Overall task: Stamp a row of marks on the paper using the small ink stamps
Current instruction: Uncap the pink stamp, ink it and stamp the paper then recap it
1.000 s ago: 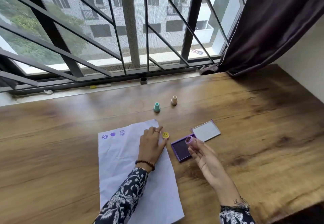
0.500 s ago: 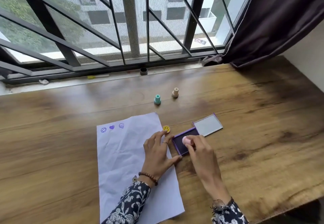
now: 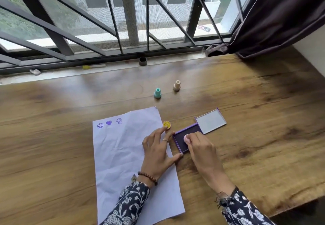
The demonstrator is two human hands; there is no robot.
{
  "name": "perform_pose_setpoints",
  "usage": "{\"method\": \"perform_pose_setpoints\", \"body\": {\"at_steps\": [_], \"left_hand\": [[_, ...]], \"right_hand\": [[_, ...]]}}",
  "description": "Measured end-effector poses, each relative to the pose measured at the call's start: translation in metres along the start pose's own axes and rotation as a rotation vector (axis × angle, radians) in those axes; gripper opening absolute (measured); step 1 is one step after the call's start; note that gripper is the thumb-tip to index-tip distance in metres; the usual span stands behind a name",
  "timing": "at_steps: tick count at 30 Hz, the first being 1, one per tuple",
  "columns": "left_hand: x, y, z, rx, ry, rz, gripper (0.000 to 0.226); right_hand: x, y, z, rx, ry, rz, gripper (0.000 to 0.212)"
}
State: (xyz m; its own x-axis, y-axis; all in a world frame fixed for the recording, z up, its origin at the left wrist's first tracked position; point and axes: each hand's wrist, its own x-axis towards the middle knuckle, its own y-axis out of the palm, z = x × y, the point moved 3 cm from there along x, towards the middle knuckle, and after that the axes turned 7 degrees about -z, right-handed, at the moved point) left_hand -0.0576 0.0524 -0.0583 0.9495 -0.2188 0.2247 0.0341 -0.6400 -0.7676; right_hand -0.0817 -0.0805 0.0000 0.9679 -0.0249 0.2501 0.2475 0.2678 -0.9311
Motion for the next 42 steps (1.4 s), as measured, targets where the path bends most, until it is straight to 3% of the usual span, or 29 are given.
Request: {"method": "perform_pose_setpoints", "body": {"at_steps": [12,19,24,26,29,31,34,37,40,42], "left_hand": [[0.001,-0.001,-0.001,-0.001,0.004,0.004,0.065],[0.0,0.002,0.0,0.042,0.008,0.05,0.069],[-0.001,-0.009,0.008,0.102,0.047,0.156,0.078],[-0.001,-0.026,0.024,0.17,0.028,0.109,0.068],[-0.003,-0.059,0.057,0.235,-0.047,-0.029,0.053],[-0.002,-0.078,0.078,0.266,-0.093,-0.092,0.051],[-0.003,-0.093,0.097,0.309,-0.145,-0.027,0.057],[-0.012,-0.088,0.107,0.379,-0.183,0.108,0.059],[-0.023,-0.09,0.102,0.46,-0.196,0.064,0.051],[-0.026,-0.094,0.094,0.487,-0.208,0.066,0.06]], "right_hand": [[0.037,0.013,-0.009,-0.045,-0.016,0.397,0.017],[0.049,0.011,-0.005,-0.094,0.102,0.466,0.019],[0.03,0.004,-0.009,0.111,0.243,0.294,0.01],[0.018,0.002,-0.009,0.192,0.265,0.188,0.01],[0.014,0.0,-0.001,0.419,0.444,0.067,0.016],[0.017,0.005,0.016,0.667,0.599,0.052,0.025],[0.029,0.02,0.05,0.96,0.726,0.093,0.003],[0.046,0.032,0.078,1.007,0.704,0.073,0.006],[0.06,0.043,0.106,0.92,0.579,0.049,0.006],[0.066,0.05,0.121,0.81,0.455,0.047,0.003]]}}
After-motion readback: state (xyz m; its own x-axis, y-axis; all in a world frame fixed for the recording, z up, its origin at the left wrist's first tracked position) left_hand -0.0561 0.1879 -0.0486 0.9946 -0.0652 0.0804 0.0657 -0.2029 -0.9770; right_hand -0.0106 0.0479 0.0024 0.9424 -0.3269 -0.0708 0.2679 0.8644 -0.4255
